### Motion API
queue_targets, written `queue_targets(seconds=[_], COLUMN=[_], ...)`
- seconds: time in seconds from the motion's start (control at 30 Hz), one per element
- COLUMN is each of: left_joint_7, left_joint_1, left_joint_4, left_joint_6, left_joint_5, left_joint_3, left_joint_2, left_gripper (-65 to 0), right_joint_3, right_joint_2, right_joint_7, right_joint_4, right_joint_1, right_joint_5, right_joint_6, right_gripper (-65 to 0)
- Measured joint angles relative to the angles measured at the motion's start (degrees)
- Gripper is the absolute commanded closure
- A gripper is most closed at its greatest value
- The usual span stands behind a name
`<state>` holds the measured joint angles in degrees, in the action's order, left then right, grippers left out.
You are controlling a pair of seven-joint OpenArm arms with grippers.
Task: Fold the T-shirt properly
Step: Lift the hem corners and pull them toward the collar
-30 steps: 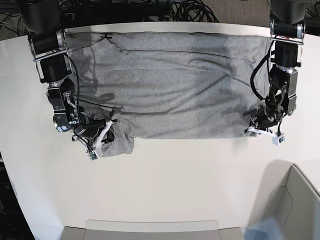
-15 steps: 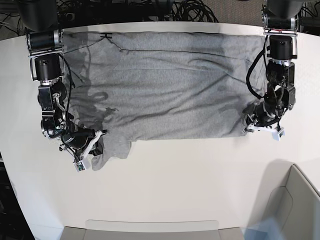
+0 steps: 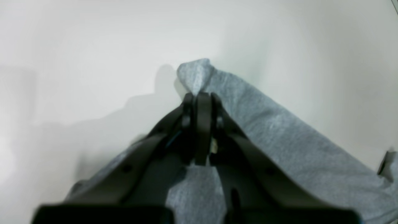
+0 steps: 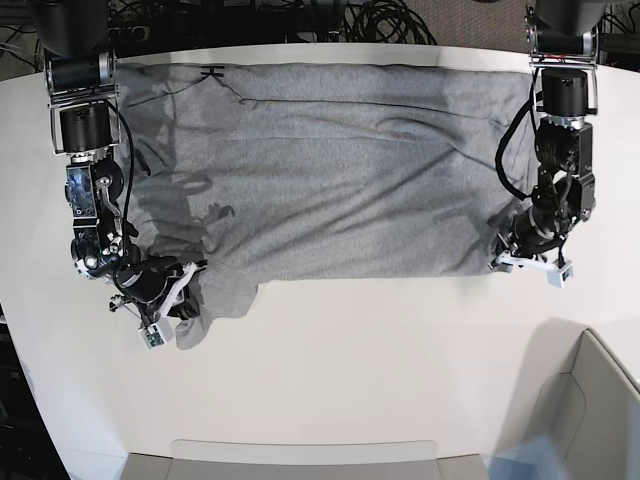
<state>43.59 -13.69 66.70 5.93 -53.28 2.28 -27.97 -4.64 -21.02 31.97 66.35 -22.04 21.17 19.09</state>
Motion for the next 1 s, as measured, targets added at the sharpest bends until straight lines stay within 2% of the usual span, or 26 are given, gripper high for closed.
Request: queue_targets(seconds=[0.07, 0.13, 0.23, 0.3, 0.43, 0.8, 0.93, 1.0], left_joint_7=[-0.1, 0.4, 7.2, 9.3, 9.4, 10.6, 16.4, 18.4], left_joint_1=[0.3, 0.0, 0.1, 0.5, 3.3, 13.0, 13.7, 13.9], left_joint_4=[3.0, 5.2, 5.7, 5.6, 9.0, 19.3, 22.6, 23.7], left_joint_6=[0.0, -0.2, -0.2, -0.2, -0.2, -0.3, -0.4, -0.4], left_joint_5=[0.0, -0.1, -0.1, 0.1, 0.1, 0.2, 0.2, 0.0], left_joint_3=[-1.5, -2.4, -4.2, -5.6, -8.4, -8.7, -9.2, -11.6], left_joint_2=[-0.7, -1.3, -1.1, -0.6, -0.9, -0.9, -0.9, -0.8], left_gripper=[0.0, 0.0, 0.0, 0.0, 0.0, 0.0, 0.0, 0.0], right_joint_3=[0.0, 0.1, 0.4, 3.3, 9.4, 14.3, 16.8, 17.4], right_joint_2=[-0.2, -1.0, -1.6, -0.9, 0.6, 0.7, 0.7, 0.5], right_joint_7=[0.2, 3.4, 7.2, 8.2, 12.2, 12.8, 13.0, 13.0], right_joint_4=[1.0, 4.2, 9.5, 12.1, 15.3, 27.1, 30.9, 33.3], right_joint_1=[0.9, 2.6, 4.7, 6.5, 9.8, 20.5, 24.5, 26.5], right_joint_5=[-0.1, 0.5, 0.1, 0.5, -0.2, 0.0, 0.0, 0.0], right_joint_6=[0.0, 0.0, 0.0, 0.0, 0.0, 0.0, 0.0, 0.0], right_gripper=[0.0, 0.0, 0.0, 0.0, 0.0, 0.0, 0.0, 0.0])
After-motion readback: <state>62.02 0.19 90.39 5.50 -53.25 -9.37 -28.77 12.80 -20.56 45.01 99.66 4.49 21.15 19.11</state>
